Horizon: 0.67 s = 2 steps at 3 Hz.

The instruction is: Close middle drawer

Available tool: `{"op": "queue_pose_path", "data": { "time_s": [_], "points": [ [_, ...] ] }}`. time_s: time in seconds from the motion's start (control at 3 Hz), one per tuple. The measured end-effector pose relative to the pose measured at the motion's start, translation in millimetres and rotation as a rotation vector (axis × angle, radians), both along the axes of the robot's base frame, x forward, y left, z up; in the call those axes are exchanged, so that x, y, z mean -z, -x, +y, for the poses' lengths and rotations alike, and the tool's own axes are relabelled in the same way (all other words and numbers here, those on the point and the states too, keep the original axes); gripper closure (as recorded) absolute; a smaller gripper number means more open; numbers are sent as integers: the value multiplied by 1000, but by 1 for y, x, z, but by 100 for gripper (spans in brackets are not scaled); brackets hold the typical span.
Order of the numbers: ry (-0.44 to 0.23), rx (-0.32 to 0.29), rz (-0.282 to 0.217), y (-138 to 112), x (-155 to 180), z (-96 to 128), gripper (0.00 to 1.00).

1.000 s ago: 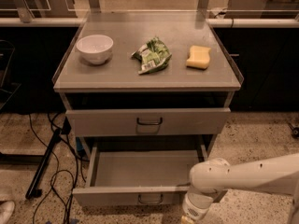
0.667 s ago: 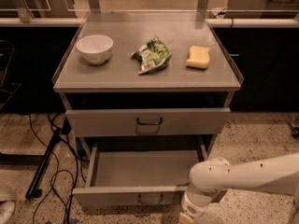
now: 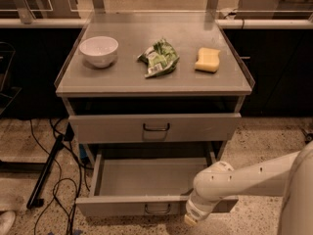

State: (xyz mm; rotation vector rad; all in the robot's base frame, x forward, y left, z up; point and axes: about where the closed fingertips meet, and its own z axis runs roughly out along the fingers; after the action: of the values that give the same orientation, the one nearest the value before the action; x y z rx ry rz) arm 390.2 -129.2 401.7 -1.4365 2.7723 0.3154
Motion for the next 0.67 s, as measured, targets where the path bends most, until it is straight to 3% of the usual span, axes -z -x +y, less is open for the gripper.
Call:
{"op": "queue_pose_path", "data": {
  "time_s": [0.67],
  "points": [
    [23, 13, -55, -22, 3, 2, 100]
  ]
}}
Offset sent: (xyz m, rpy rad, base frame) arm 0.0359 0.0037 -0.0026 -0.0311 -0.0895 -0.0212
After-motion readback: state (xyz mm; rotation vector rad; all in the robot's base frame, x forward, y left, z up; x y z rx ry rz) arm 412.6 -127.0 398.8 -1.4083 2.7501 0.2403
